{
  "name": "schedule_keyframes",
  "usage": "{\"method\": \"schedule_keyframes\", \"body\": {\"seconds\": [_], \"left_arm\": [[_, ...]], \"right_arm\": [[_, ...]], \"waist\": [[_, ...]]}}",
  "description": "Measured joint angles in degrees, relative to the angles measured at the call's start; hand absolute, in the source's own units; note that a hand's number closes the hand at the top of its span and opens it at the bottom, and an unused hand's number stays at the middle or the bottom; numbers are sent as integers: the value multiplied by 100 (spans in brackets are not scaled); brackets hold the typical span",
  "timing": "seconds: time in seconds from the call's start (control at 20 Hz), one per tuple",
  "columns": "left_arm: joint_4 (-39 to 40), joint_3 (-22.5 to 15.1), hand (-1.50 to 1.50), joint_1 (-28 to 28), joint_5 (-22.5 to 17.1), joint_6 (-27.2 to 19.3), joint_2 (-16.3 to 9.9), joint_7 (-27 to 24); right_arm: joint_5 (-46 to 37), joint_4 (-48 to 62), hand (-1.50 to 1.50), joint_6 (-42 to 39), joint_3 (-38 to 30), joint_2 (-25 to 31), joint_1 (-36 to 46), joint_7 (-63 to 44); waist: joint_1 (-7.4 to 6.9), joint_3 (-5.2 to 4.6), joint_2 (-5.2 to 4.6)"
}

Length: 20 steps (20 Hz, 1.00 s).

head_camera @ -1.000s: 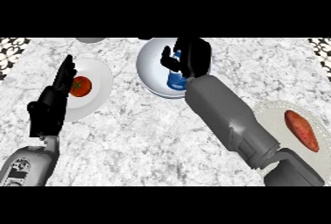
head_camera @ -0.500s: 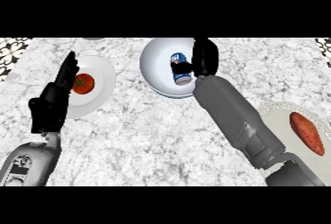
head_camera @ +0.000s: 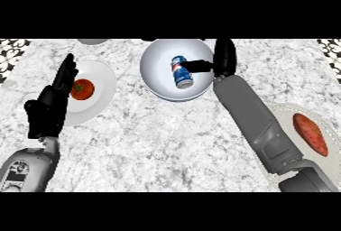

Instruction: Pick the can from the placemat and place it in the bowl

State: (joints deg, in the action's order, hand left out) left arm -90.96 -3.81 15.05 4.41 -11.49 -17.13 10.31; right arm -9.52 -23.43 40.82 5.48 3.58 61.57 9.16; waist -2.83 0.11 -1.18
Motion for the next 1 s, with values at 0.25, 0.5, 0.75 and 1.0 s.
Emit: {"method": "schedule_keyframes", "body": {"seconds": [0.25,0.5,0.75,1.0], "left_arm": [[71,79,0,-203,72,-20,47,-176],[-57,177,0,-329,96,16,35,-68],[-89,352,0,-384,86,79,-4,-35],[-115,355,0,-317,210,100,104,64]], "right_arm": [[422,-192,-150,-606,-431,175,-329,607],[716,-955,-150,-1254,-514,196,-1110,977],[829,-2242,-150,-1959,-297,470,-2098,795],[757,-3562,-150,-2222,-8,528,-3108,589]], "waist": [[141,-5,63],[268,-9,119],[349,-11,148],[343,-12,143]]}}
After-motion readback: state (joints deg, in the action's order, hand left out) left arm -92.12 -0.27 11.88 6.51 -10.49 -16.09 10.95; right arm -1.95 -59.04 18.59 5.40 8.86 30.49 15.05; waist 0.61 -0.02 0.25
